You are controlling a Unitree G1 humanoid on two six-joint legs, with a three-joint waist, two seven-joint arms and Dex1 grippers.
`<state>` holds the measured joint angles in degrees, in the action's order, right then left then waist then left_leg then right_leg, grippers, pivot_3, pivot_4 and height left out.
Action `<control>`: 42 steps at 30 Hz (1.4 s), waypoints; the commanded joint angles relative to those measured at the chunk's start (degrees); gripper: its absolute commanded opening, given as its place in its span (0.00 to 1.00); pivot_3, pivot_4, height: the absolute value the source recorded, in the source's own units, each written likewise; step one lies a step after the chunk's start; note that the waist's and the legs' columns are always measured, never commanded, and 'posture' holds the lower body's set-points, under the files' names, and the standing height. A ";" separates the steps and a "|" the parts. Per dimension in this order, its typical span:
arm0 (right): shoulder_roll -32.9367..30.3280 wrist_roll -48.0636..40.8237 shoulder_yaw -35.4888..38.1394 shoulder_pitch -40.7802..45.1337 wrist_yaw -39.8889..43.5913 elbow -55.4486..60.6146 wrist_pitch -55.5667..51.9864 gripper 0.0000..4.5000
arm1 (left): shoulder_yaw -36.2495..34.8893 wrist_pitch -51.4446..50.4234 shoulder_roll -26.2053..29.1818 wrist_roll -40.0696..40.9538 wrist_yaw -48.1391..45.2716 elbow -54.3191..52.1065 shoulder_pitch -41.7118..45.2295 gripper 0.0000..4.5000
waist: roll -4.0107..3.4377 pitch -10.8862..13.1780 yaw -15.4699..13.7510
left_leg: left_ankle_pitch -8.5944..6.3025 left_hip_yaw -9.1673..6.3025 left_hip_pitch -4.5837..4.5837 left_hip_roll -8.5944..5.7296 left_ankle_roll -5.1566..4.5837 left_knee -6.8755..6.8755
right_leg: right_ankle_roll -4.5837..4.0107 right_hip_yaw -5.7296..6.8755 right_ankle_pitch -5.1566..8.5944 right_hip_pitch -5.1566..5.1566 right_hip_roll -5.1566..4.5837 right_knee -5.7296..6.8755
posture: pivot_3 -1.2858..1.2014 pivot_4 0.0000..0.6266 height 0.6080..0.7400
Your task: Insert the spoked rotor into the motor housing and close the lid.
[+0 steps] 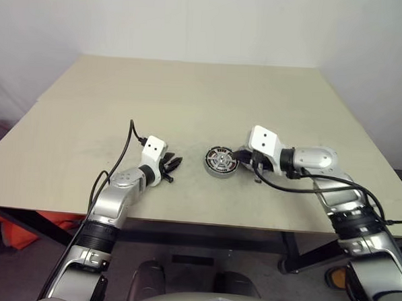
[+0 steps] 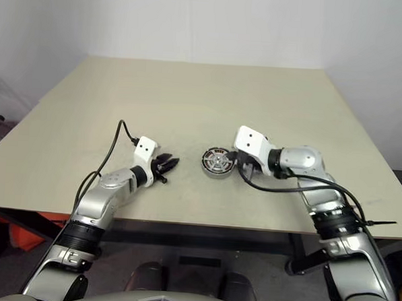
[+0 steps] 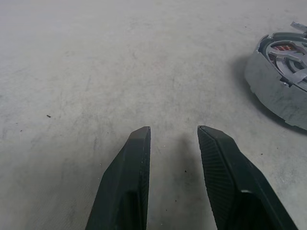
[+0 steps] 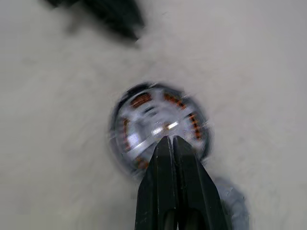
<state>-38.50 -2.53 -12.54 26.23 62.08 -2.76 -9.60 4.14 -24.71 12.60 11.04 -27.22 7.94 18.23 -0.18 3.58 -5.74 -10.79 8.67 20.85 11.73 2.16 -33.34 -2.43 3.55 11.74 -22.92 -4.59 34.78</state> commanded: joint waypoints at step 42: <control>0.74 7.40 -8.21 9.14 7.82 -12.81 15.71 0.34 | -1.35 1.79 0.74 -0.31 0.65 -0.77 0.78 0.37 | -0.02 -0.01 0.21 | 0.01 0.01 -0.02 0.02 -0.01 -0.09 | -0.06 0.00 -0.04 -0.01 0.01 0.07 | 0.52 0.00 1.00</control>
<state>-37.89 4.70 -20.93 33.61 69.08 -15.41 3.97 3.53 -24.20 13.23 10.86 -26.88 8.43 18.24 -0.20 3.56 -5.54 -10.77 8.68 20.84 11.75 2.15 -33.44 -2.50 3.55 11.70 -22.93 -4.58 34.86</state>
